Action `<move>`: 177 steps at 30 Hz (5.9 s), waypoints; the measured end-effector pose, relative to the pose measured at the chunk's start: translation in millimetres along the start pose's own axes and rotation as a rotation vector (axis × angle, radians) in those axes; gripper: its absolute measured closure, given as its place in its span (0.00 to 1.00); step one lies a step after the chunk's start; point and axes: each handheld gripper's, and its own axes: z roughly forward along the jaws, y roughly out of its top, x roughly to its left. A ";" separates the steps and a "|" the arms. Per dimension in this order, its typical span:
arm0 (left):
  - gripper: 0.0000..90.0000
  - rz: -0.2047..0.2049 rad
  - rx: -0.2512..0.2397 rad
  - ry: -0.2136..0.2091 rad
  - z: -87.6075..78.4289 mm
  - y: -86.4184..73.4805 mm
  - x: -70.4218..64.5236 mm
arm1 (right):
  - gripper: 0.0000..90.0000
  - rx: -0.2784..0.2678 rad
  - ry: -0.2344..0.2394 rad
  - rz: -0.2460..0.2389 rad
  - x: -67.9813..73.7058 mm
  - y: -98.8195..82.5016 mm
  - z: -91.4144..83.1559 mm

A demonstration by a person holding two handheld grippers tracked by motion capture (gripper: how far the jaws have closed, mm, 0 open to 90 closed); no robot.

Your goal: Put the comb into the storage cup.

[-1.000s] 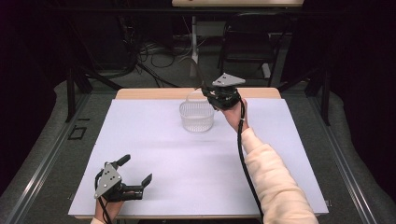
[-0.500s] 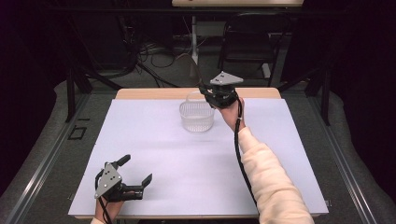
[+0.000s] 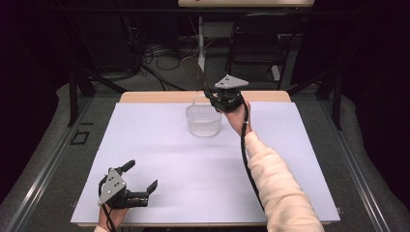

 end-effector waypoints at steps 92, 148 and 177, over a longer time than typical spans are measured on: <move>0.00 0.005 -0.001 0.002 -0.2 0.6 -0.4 | 0.81 0.032 0.075 -0.094 2.4 -26.8 31.3; 0.00 0.005 0.004 -0.003 0.6 0.5 -0.8 | 0.81 0.103 0.086 -0.112 7.0 -39.9 41.9; 0.00 0.008 0.004 -0.005 0.5 0.5 -0.9 | 0.80 0.143 0.089 -0.110 7.6 -49.6 47.7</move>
